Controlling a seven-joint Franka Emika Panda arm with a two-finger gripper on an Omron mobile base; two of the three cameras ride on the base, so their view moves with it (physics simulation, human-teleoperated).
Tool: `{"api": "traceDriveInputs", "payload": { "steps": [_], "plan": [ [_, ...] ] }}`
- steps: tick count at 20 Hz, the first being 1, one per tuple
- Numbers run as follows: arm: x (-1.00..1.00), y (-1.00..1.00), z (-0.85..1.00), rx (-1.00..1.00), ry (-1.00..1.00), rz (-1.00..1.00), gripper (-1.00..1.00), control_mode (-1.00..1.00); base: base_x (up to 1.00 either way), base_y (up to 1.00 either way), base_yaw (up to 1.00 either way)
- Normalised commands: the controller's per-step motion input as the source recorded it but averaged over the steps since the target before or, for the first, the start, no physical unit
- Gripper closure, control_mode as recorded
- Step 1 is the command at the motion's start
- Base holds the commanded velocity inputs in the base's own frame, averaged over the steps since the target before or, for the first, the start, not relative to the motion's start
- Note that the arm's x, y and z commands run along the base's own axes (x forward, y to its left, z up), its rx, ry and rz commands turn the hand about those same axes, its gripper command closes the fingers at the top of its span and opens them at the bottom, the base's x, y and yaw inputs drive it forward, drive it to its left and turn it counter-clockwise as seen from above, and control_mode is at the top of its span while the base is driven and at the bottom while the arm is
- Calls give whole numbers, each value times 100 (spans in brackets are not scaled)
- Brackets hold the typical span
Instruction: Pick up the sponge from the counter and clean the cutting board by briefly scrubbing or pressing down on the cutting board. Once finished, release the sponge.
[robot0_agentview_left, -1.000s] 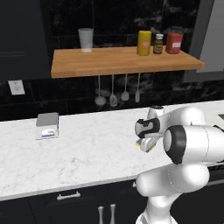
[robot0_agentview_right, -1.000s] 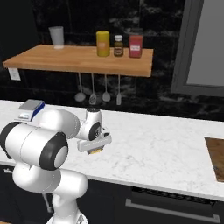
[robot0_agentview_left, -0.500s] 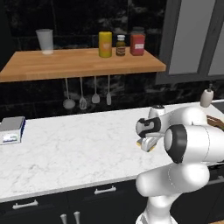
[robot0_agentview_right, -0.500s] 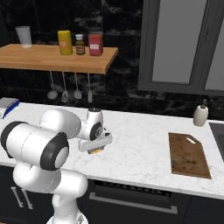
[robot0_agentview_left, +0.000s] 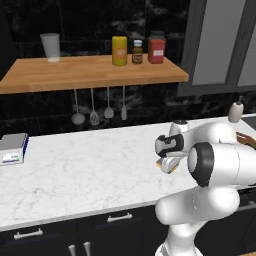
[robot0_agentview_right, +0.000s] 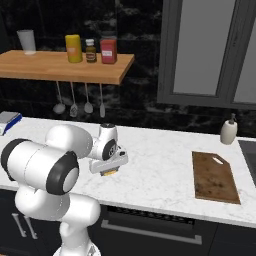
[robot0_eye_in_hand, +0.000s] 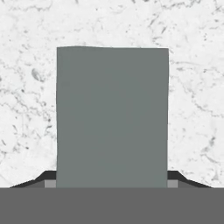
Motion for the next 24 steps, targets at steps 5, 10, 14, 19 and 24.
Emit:
{"api": "traceDriveInputs", "payload": {
  "steps": [5,10,14,19,24],
  "plan": [
    [0,-13,22,0,0,0,100,-100,0,0,0],
    [0,-37,93,1,-2,-5,100,-100,0,0,0],
    [0,-15,36,0,0,-2,100,-100,0,0,0],
    [0,0,0,0,0,0,100,100,0,0,0],
    [0,0,0,0,0,0,100,100,10,-59,-2]
  ]
}}
